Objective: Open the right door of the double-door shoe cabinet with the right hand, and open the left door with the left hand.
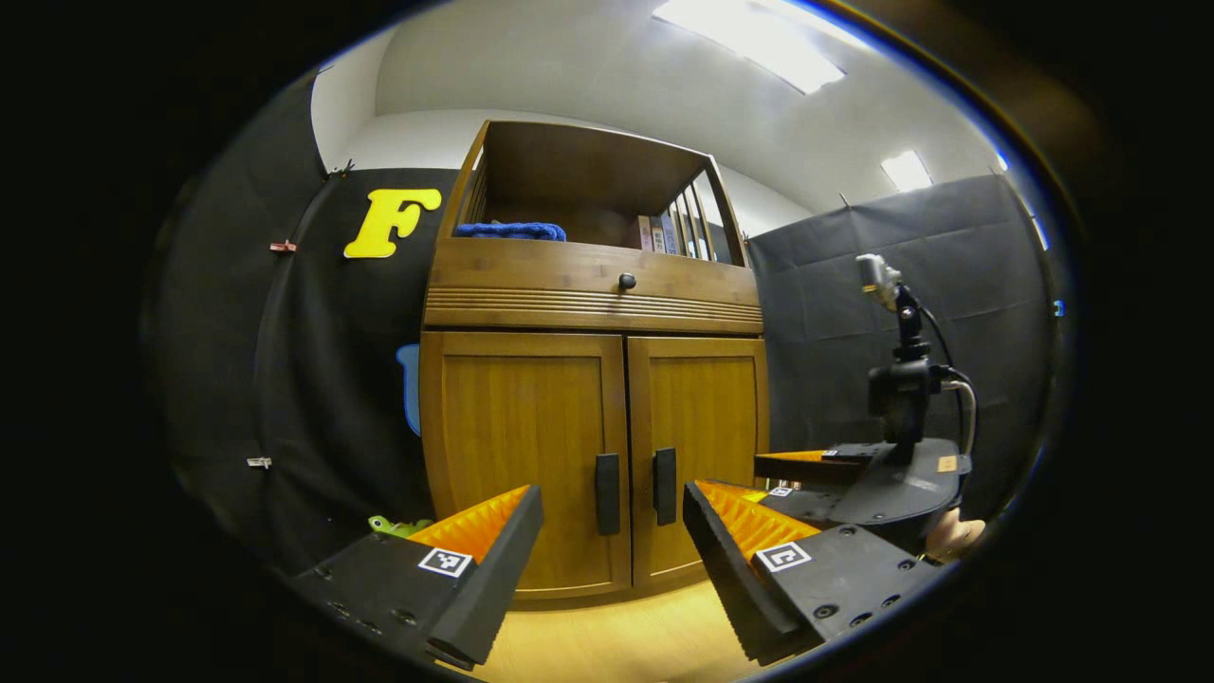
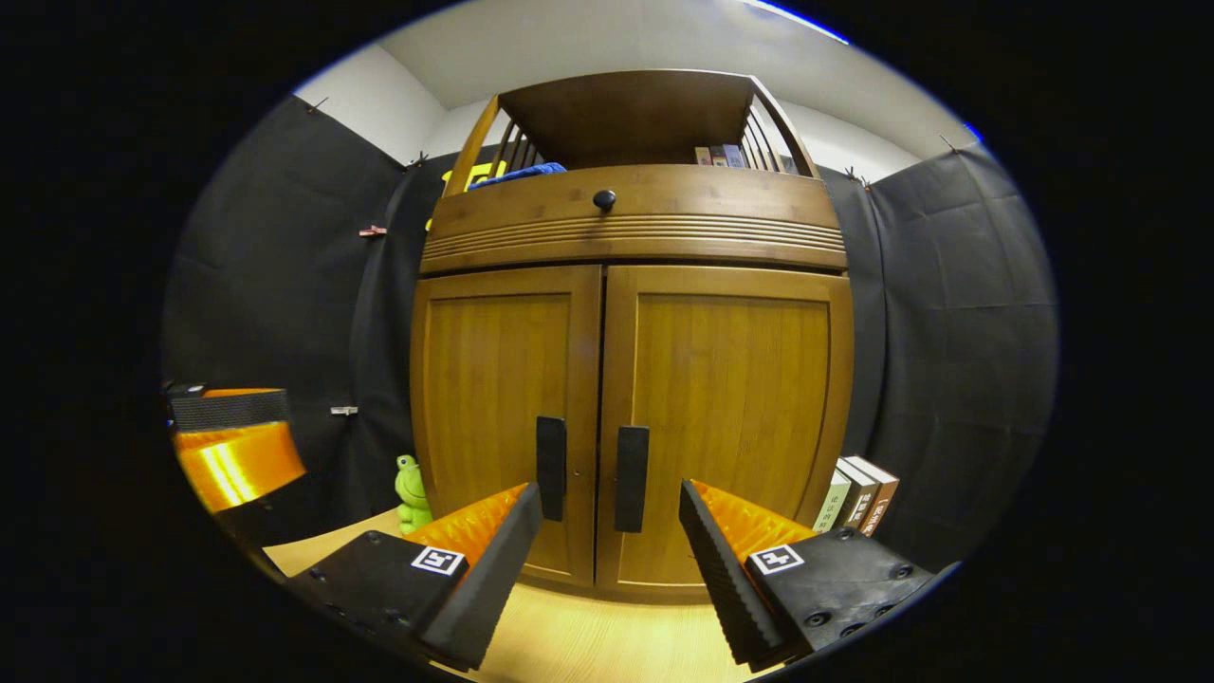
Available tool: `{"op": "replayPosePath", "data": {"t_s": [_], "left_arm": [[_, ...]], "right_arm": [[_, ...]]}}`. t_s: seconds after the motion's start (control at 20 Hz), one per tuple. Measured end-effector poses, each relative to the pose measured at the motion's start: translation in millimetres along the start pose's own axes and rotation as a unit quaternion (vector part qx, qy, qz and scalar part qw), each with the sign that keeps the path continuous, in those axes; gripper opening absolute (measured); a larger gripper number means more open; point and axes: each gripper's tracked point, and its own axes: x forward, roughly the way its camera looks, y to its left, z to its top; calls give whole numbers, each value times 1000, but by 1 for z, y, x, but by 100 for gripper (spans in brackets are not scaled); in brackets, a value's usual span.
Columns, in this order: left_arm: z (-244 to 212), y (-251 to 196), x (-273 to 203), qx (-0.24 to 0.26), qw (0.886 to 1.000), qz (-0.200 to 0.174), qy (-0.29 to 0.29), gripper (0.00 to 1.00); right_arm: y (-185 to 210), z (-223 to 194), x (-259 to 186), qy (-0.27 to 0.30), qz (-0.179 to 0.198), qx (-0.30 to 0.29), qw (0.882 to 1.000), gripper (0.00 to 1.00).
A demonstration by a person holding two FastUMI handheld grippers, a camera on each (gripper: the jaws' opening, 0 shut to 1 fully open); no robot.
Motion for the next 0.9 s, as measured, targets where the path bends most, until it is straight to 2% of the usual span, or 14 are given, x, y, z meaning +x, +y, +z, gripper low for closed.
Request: {"op": "replayPosePath", "data": {"t_s": [0.3, 0.35, 0.4, 0.45, 0.55, 0.7, 0.9], "left_arm": [[-4, 10, 1, 6, 1000, 3, -7, 93], [-5, 10, 2, 8, 1000, 4, -9, 98], [-6, 12, 2, 9, 1000, 7, -9, 98], [-9, 14, 4, 10, 1000, 8, -8, 93], [-14, 17, 8, 8, 1000, 9, -3, 93], [-24, 18, 9, 5, 1000, 7, 10, 93], [-27, 21, 8, 13, 1000, 7, 11, 93]], "right_arm": [[-8, -20, 51, 11, -19, -2, 1000, 93], [-10, -23, 57, 9, -22, -2, 1000, 93], [-11, -26, 61, 8, -25, -2, 1000, 93], [-12, -29, 66, 8, -28, -3, 1000, 93], [-12, -34, 78, 8, -27, -5, 1000, 93], [-12, -40, 96, 7, -37, -11, 999, 88], [-12, -59, 119, 23, -39, -1, 999, 89]]}}
